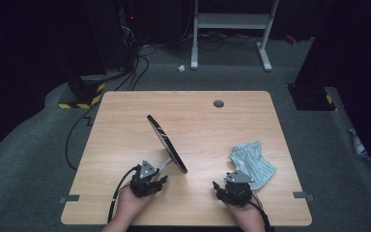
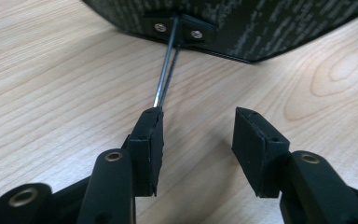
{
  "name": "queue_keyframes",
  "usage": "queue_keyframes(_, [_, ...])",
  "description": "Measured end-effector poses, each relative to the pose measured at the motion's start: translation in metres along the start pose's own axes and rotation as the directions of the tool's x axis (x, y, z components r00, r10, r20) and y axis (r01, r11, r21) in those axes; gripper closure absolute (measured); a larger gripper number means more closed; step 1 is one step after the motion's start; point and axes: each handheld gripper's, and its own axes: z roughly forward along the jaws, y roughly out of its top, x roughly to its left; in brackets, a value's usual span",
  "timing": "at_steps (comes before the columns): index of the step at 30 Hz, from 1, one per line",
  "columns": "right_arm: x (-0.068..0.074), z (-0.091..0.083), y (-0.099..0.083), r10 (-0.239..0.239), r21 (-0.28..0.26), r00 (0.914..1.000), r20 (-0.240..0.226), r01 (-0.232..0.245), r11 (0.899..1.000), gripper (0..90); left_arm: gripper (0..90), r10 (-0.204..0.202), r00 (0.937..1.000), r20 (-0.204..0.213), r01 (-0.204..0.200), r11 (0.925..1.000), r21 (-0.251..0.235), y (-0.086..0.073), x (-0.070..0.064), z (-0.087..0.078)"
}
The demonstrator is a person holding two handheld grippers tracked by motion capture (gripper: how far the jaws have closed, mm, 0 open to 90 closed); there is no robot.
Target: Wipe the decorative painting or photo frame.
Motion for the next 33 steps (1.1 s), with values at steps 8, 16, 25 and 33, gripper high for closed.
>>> queue_keyframes(8, [0.004,0.003,-0.002,-0.03,0.016,0.9989,-0.035,0.03,0.999,36.6,52.3,-0.029,0.9985,-0.047,0.029,0.9996,-0.002,0.004,0.013,0.004])
queue_keyframes(16, [0.003,-0.001,-0.008,-0.032,0.023,0.9985,-0.044,0.034,0.999,36.6,51.1,-0.048,0.9949,-0.089,0.048,0.9988,0.002,0.005,0.025,0.006])
queue_keyframes(25, [-0.002,-0.011,-0.012,-0.009,0.015,0.9997,-0.025,0.01,1.0,36.7,60.4,-0.02,0.998,-0.06,0.019,0.9997,-0.012,0.001,0.019,-0.009])
queue_keyframes(33, [-0.001,-0.011,-0.013,-0.011,0.017,0.9996,-0.025,0.012,1.0,36.7,56.2,-0.002,0.9985,-0.055,0.002,1.0,0.007,0.007,0.008,0.005])
